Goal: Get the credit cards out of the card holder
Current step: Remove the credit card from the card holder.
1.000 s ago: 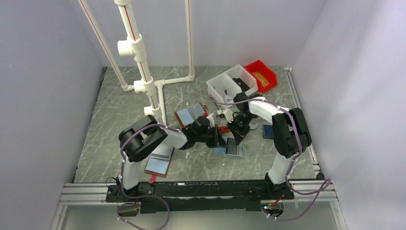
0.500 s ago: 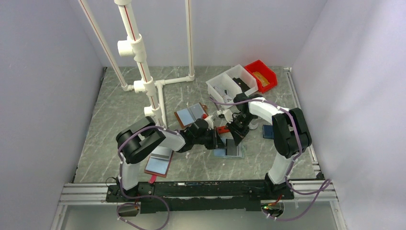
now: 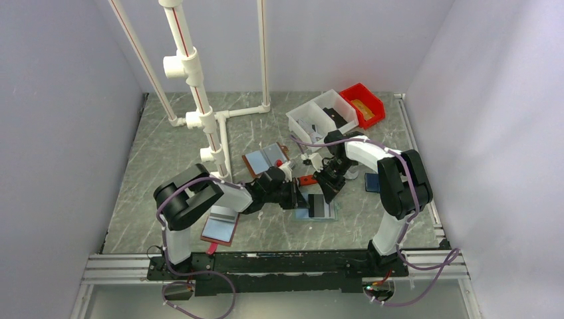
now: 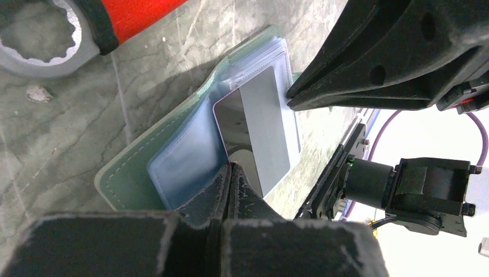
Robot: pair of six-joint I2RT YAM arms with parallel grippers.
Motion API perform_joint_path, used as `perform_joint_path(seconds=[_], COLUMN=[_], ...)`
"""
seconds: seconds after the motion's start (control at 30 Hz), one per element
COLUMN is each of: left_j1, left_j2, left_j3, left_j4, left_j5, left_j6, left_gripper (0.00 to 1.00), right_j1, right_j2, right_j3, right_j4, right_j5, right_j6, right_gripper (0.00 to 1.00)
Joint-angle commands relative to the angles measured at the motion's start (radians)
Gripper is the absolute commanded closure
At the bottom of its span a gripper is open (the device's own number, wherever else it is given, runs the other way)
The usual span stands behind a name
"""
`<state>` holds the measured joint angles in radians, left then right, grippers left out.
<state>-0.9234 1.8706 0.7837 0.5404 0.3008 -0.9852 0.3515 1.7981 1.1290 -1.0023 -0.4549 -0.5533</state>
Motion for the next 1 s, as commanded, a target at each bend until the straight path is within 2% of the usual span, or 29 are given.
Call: perform_joint_path(seconds=[0.0,0.13,0.17,0.23,0.33,0.53,0.77,0.8,0.87,0.9,0.97], left_j1=[0.004,0.008,0.010,0.011,0.013,0.019,0.018,0.018,0.020,0.018,0.020], left_j2=[-0.030,-0.028,-0.025,-0.014,0.008,0.056,0.100,0.104,0.113,0.114,0.111], left_j3=[-0.028,-0.035,-0.034,-0.034,-0.037,-0.038,-0.018,-0.017,-0.016,-0.017,-0.022], left_j4=[0.005,0.043,0.055,0.072,0.105,0.177,0.208,0.213,0.227,0.232,0.230], left_j5=[-0.019,-0.002,0.005,0.014,0.034,0.066,0.075,0.076,0.079,0.077,0.073], left_j6=[0.001,-0.019,-0.028,-0.048,-0.074,-0.123,-0.167,-0.170,-0.177,-0.179,-0.176], left_gripper=[1.00,1.00,0.95,0.77,0.66,0.62,0.70,0.74,0.94,1.00,1.00], right_j1=[0.029,0.032,0.033,0.033,0.035,0.039,0.044,0.044,0.044,0.044,0.044], right_j2=[0.066,0.066,0.067,0.067,0.067,0.070,0.075,0.076,0.078,0.079,0.078], right_j3=[-0.063,-0.062,-0.061,-0.061,-0.063,-0.062,-0.061,-0.061,-0.062,-0.061,-0.063], right_j4=[0.106,0.107,0.108,0.107,0.109,0.109,0.109,0.109,0.110,0.110,0.111], right_j5=[0.028,0.027,0.026,0.028,0.027,0.028,0.028,0.028,0.031,0.032,0.033], right_j6=[-0.034,-0.034,-0.034,-0.035,-0.033,-0.033,-0.031,-0.031,-0.031,-0.031,-0.031], right_gripper=[0.88,0.88,0.88,0.88,0.88,0.88,0.89,0.89,0.89,0.89,0.89])
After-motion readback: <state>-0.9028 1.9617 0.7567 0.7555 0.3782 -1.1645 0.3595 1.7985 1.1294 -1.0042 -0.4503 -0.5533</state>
